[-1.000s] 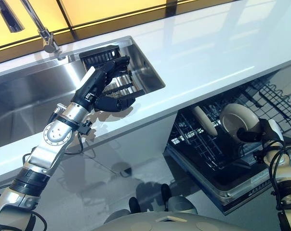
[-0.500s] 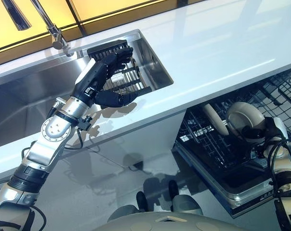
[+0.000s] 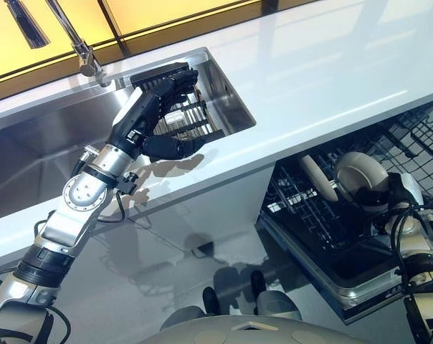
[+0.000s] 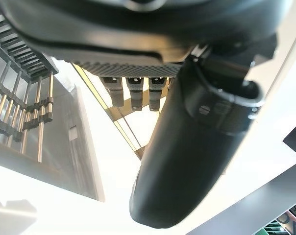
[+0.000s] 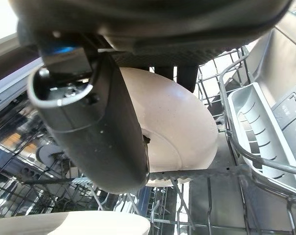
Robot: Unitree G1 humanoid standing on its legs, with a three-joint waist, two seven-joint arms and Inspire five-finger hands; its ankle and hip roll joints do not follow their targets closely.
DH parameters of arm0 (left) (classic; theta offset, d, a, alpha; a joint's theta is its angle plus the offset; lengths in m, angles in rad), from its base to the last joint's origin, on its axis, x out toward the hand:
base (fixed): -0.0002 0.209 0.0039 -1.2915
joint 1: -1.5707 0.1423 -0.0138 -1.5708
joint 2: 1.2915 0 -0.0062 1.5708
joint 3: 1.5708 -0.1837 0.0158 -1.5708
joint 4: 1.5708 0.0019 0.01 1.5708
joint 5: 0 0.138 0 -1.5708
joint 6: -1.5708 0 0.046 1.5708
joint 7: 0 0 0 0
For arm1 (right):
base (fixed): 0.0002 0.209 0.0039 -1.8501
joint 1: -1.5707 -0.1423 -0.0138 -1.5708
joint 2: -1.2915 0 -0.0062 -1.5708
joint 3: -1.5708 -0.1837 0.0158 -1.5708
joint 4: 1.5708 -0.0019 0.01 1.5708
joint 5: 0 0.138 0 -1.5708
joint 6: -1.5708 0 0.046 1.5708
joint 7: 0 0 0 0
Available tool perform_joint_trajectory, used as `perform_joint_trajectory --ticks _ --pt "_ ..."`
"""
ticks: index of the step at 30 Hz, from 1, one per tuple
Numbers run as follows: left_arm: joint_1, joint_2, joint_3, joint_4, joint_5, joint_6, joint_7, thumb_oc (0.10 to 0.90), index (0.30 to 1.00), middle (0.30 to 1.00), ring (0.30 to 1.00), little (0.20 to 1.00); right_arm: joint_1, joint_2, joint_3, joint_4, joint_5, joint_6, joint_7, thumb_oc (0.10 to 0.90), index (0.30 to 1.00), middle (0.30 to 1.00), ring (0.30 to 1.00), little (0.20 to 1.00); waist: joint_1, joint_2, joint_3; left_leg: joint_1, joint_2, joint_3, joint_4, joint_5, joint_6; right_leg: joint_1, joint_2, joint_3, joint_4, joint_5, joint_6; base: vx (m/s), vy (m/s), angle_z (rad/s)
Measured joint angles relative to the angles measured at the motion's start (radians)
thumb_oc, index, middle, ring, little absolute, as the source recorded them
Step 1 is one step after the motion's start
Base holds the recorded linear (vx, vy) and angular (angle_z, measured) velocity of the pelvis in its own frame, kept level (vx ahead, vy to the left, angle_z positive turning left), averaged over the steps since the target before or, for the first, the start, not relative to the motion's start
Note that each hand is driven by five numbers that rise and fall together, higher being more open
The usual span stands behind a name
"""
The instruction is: Pick up plates and place into dishwasher.
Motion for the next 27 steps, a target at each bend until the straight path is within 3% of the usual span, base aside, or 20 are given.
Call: perform_joint_trajectory --ticks 11,27 --pt "0.002 -0.030 0.000 0.000 0.001 0.000 0.000 0.800 0.900 0.900 0.900 0.900 0.045 0.000 0.027 -0.184 -0.001 0.038 0.011 0.800 0.900 0.900 0.900 0.900 -0.005 -0.003 0.002 0.000 0.000 0.003 0.000 0.001 0.001 -0.001 0.003 0.007 0.000 0.000 0.000 0.00 0.000 0.00" --pt "0.002 -0.037 0.000 0.002 0.001 0.000 -0.001 0.800 0.900 0.900 0.900 0.900 0.079 -0.019 -0.040 -0.250 0.000 0.089 0.102 0.800 0.900 0.900 0.900 0.900 -0.018 -0.042 0.025 0.009 0.001 0.023 0.000 -0.003 0.001 0.000 0.010 0.023 0.000 0.000 0.000 0.00 0.000 -0.03"
